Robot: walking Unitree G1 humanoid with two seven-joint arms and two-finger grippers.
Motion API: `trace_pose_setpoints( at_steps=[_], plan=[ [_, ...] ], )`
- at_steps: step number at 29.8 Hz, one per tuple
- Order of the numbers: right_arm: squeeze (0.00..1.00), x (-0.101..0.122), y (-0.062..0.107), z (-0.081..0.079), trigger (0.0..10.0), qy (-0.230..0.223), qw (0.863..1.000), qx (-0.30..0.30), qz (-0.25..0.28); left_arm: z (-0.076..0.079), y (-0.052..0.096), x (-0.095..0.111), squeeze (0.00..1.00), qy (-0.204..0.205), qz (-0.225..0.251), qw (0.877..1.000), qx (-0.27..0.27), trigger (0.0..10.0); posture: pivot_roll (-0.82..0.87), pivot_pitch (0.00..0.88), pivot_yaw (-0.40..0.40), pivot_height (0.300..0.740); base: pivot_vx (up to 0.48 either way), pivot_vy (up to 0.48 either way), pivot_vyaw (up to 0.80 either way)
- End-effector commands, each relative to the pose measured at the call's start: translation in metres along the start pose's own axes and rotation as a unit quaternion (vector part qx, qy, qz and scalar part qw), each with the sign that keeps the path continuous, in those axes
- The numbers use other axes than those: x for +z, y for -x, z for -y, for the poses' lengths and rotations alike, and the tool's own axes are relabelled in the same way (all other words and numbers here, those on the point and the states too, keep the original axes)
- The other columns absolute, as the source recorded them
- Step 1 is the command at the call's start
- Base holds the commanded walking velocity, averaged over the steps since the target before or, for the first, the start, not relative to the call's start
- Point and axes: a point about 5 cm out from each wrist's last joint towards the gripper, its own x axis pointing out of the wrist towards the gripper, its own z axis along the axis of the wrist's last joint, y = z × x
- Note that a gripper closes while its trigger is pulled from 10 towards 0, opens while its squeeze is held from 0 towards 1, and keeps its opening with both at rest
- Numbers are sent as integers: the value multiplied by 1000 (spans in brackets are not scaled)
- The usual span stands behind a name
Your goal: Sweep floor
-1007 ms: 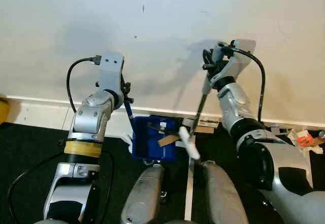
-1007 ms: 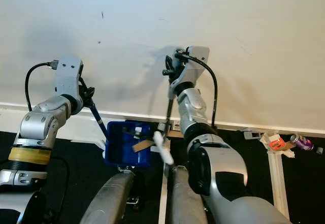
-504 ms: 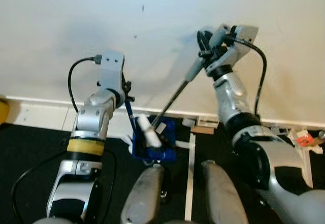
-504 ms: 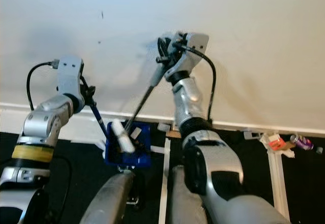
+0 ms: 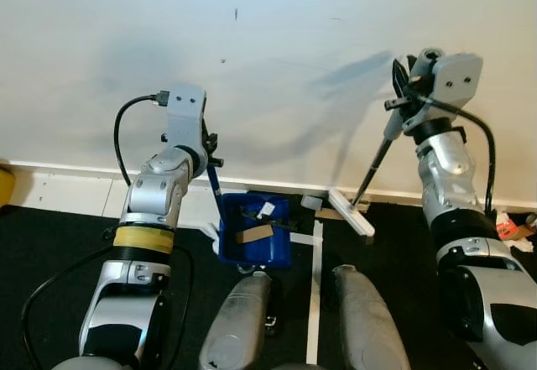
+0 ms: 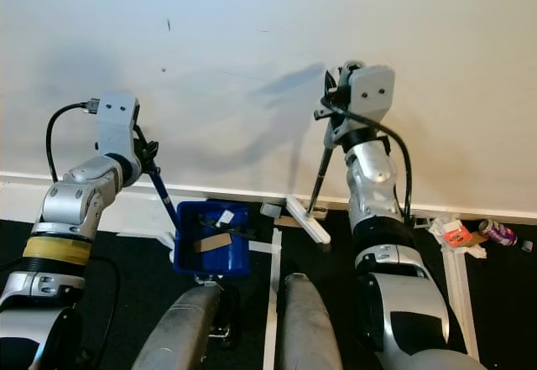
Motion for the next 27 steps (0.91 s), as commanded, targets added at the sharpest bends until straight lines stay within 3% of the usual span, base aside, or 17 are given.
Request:
trace_pose_setpoints(
  at_steps=[1, 4, 10, 15, 16, 17, 19, 20, 27],
  plan=[
    [0, -7, 6, -4, 10000, 11, 1000, -5, -5, 16, -3, -13, 0, 23, -23, 999, -42, 10000, 61, 226, 33, 740, 0, 0, 0],
    [0, -20, 13, -11, 10000, 18, 999, -43, -26, 11, 4, -14, 0, 22, -27, 999, -40, 10000, 121, 280, 52, 740, 0, 0, 0],
    [0, -24, 12, -18, 10000, -38, 994, -90, -39, 7, 19, -19, 0, 21, -34, 998, -39, 10000, 178, 319, 59, 740, 0, 0, 0],
    [0, -20, 1, -28, 10000, -150, 981, -119, -42, 3, 30, -17, 0, 22, -32, 999, -37, 10000, 210, 333, 53, 740, 0, 0, 0],
    [0, -20, 1, -28, 10000, -150, 981, -119, -42, 3, 30, -17, 0, 22, -32, 999, -37, 10000, 210, 333, 53, 740, 0, 0, 0],
    [0, -20, -2, -35, 10000, -215, 969, -118, -45, 3, 31, -15, 0, 22, -29, 999, -36, 10000, 210, 333, 53, 740, 0, 0, 0],
    [0, -20, -4, -39, 10000, -239, 963, -117, -46, 3, 32, -14, 0, 23, -29, 999, -35, 10000, 210, 333, 53, 740, 0, 0, 0],
    [0, -20, -6, -47, 10000, -278, 953, -107, -52, 4, 33, -13, 0, 24, -28, 999, -34, 10000, 213, 328, 47, 740, 0, 0, 0],
    [0, -16, -12, -76, 10000, -337, 938, -47, -64, 9, 34, -10, 0, 27, -23, 999, -40, 10000, 212, 318, 39, 740, 0, 0, 0]
  ],
)
